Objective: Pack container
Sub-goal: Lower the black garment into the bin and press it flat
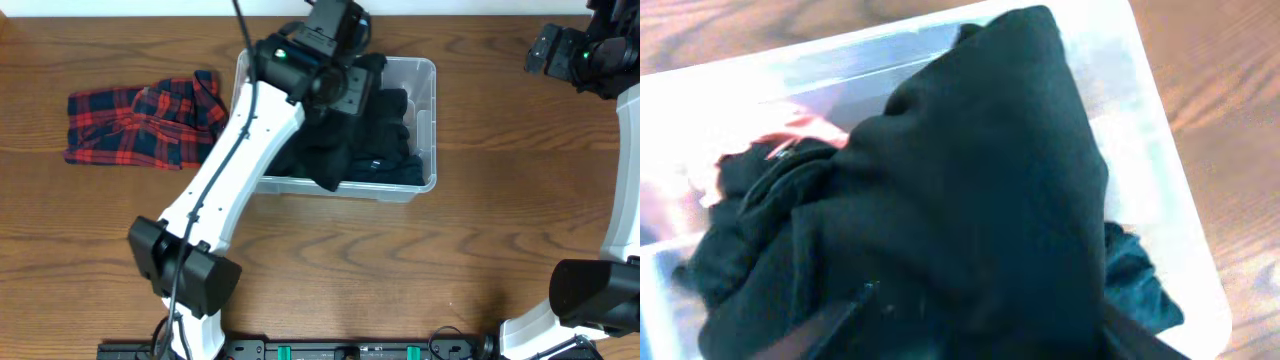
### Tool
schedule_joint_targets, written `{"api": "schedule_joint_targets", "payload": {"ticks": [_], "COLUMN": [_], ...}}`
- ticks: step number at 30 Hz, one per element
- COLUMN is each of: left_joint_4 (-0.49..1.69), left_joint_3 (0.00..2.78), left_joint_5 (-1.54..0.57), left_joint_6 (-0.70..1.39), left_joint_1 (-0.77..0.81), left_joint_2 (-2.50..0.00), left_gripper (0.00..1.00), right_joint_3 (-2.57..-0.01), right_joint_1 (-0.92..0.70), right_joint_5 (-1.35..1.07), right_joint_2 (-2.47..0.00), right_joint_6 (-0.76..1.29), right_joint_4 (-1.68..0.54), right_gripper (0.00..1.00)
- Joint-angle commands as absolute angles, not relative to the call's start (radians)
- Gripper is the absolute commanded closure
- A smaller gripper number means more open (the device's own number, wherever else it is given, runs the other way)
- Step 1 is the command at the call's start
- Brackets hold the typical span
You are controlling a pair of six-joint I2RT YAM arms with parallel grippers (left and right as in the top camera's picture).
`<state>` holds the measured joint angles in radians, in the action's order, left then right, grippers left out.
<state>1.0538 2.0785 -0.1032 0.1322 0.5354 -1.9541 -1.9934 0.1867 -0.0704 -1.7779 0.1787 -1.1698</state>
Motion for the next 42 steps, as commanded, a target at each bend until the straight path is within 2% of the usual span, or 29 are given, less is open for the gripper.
{"api": "schedule_joint_targets", "payload": {"ticks": [1,5,13,16,20,22,27,30,35,42], "left_joint_4": [1.047,1.016,0.870,0.901,1.010,1.053,1.070,1.046,0.959,0.865], "left_joint_3": [2.105,2.105,2.106,2.105,2.093,2.080,1.995,1.926,1.809,1.779], "left_joint_5": [-0.099,-0.184,-0.487,-0.434,-0.221,-0.138,-0.067,-0.067,-0.155,-0.250], "left_joint_6": [0.134,0.136,0.133,0.115,0.088,0.075,0.065,0.065,0.065,0.077], "left_joint_1": [0.537,0.536,0.533,0.532,0.524,0.519,0.514,0.514,0.514,0.517], "left_joint_2": [-1.958,-1.954,-1.946,-1.946,-1.946,-1.947,-1.952,-1.971,-2.049,-2.239], "left_gripper": [0.30,0.21,0.13,0.12,0.12,0.15,0.39,0.47,0.48,0.49], "right_joint_3": [-1.989,-1.988,-1.989,-1.989,-1.989,-1.989,-1.989,-1.989,-1.988,-1.988], "right_joint_1": [0.183,0.183,0.183,0.183,0.183,0.183,0.183,0.183,0.183,0.183], "right_joint_5": [-0.067,-0.067,-0.067,-0.067,-0.067,-0.067,-0.067,-0.067,-0.067,-0.067], "right_joint_2": [-1.779,-1.779,-1.779,-1.779,-1.779,-1.779,-1.779,-1.779,-1.779,-1.779], "right_joint_6": [0.189,0.189,0.189,0.189,0.189,0.189,0.189,0.189,0.189,0.189], "right_joint_4": [-1.171,-1.171,-1.171,-1.171,-1.171,-1.171,-1.171,-1.171,-1.171,-1.171], "right_gripper": [0.01,0.01,0.01,0.01,0.01,0.01,0.01,0.01,0.01,0.01]}}
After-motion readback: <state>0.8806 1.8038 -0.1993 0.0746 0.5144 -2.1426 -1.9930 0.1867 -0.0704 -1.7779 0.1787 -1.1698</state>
